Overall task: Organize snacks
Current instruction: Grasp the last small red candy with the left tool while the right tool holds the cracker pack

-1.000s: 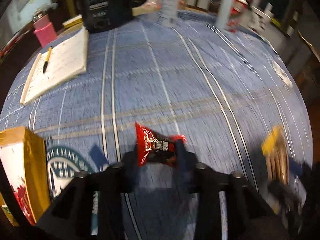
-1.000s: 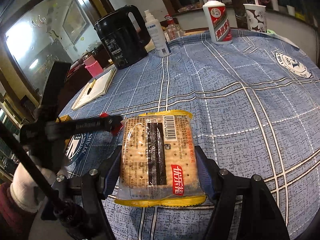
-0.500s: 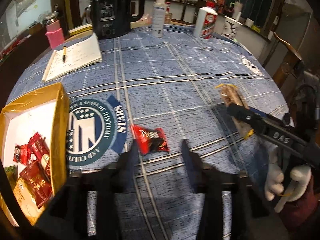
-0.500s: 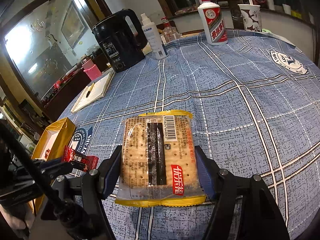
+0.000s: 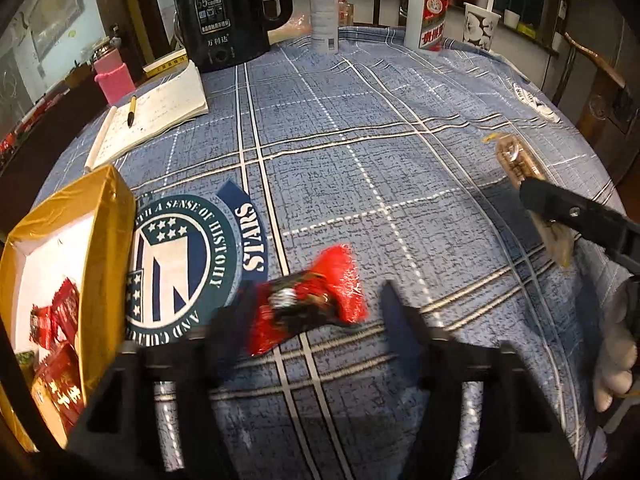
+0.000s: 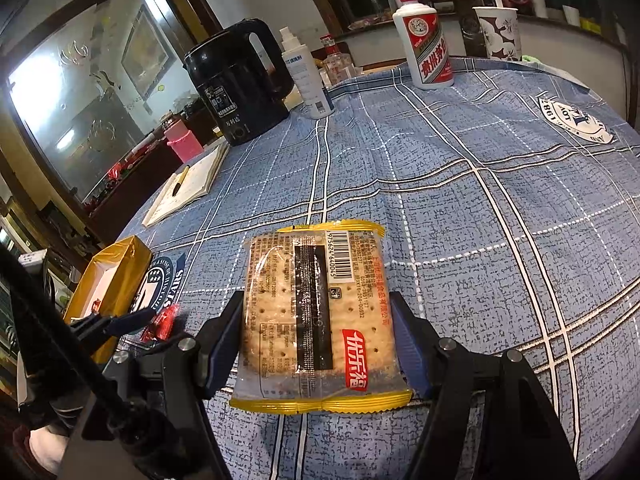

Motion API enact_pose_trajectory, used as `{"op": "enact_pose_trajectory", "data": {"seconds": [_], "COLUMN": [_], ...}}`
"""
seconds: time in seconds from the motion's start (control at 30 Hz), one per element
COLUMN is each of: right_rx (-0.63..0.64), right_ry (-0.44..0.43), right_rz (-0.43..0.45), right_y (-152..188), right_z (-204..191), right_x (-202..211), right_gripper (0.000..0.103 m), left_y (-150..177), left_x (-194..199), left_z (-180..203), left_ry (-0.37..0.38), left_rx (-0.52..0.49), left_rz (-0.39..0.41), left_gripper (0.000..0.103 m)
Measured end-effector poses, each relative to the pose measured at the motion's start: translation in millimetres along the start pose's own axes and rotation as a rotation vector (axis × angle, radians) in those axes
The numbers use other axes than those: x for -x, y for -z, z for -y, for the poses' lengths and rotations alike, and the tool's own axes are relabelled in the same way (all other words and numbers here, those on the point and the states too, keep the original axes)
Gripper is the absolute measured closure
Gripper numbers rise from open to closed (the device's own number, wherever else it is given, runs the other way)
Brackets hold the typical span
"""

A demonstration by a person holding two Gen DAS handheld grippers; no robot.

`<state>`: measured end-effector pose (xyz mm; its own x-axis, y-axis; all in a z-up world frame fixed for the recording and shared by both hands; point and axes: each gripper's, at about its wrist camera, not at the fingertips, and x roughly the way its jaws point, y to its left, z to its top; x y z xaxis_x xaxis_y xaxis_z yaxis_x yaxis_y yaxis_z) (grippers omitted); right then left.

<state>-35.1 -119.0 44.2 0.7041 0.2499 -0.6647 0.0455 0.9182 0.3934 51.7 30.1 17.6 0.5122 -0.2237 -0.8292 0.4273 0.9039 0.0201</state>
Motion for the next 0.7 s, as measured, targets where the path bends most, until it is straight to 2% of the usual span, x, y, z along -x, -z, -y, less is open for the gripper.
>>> {"op": "enact_pose_trajectory", "data": {"seconds": [0.07, 0.13, 0.2, 0.4, 0.57, 0.7], "right_rx": [0.006, 0.016, 0.026, 0.052, 0.074, 0.089], "right_ry": [0.002, 0.008, 0.017, 0.010, 0.024, 0.041], "right_rz": [0.000, 0.004, 0.007, 0.026, 0.035, 0.048], "right_y": [0.3, 0.9, 1.4, 4.3, 7.4, 8.6], "right_z": [-0.9, -2.3, -3.5, -10.2, -15.2, -19.9], "right_x": [-1.0, -1.2, -1.2, 2.3, 1.8, 5.5], "right_gripper": [0.034, 0.034, 0.034, 0.034, 0.034, 0.034], "left_y": [2.0, 5.0, 8.3, 24.3, 52.6, 76.9], "left_x": [2.7, 5.8, 9.6, 48.3, 91.1, 124.1], "left_z": [2.6, 3.8, 4.2, -6.1, -30.7, -61.8], "left_ry": [-0.016, -0.008, 0.003, 0.066, 0.138, 0.132], "left_rx": [-0.007, 0.004, 0.021, 0.142, 0.296, 0.392], "left_rz": [0.000, 0.008, 0.017, 0.114, 0.230, 0.287], "left_gripper": [0.080, 0.080, 0.087, 0.087, 0.087, 0.087]}}
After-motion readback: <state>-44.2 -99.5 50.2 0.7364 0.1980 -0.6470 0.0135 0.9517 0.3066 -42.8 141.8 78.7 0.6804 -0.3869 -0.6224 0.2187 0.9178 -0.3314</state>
